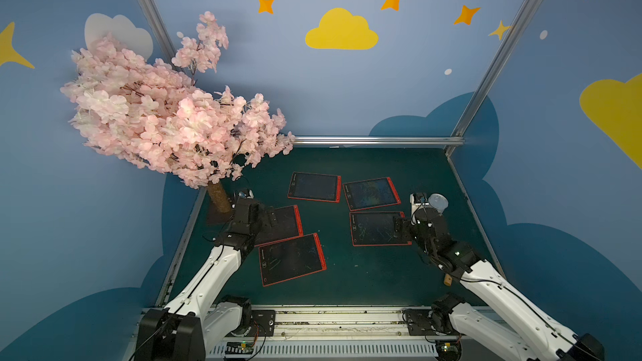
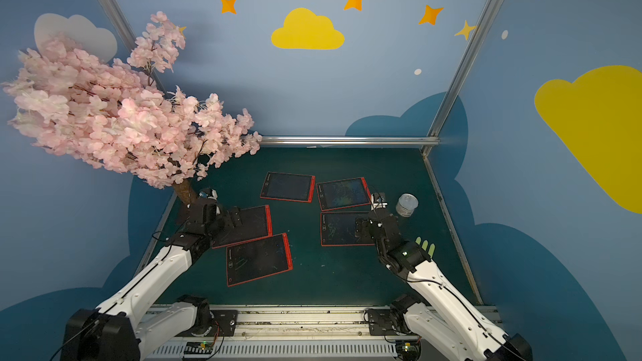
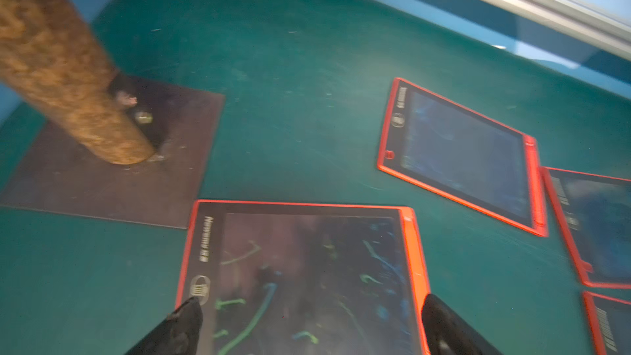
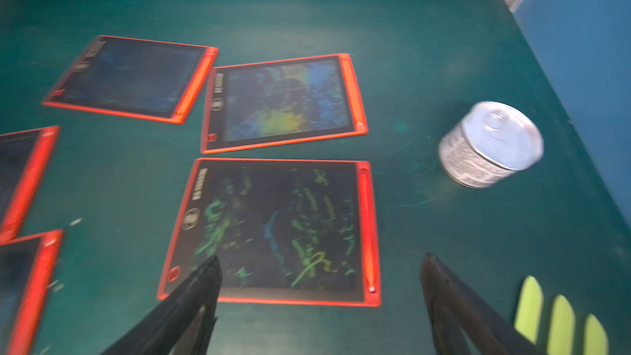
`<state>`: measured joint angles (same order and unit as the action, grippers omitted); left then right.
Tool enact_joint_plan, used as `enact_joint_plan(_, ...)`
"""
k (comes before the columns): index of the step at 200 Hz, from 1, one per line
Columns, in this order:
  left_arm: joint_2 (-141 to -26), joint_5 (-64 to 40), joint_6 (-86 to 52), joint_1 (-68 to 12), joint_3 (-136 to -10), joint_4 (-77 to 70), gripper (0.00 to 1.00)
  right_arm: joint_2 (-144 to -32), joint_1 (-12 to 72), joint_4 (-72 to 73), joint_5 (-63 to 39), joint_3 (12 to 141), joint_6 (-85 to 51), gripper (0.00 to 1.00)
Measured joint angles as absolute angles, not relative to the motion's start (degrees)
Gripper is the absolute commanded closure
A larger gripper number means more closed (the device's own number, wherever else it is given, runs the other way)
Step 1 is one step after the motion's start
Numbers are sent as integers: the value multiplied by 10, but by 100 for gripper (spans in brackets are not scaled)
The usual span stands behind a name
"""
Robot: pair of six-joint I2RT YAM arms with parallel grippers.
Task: Place the stylus back onto the writing tablet
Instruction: Reset both arms
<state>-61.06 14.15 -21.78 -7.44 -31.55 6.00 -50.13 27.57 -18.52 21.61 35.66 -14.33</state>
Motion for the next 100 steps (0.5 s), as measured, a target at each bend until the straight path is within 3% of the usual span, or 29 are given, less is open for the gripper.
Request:
enact_joint_plan(53, -644, 160, -137, -38, -277, -63, 0, -597, 152, -66, 188, 348, -60, 8)
enact_joint_plan(100, -743, 149, -69, -34, -225, -218, 0, -720, 103, 41, 159, 335, 20, 8)
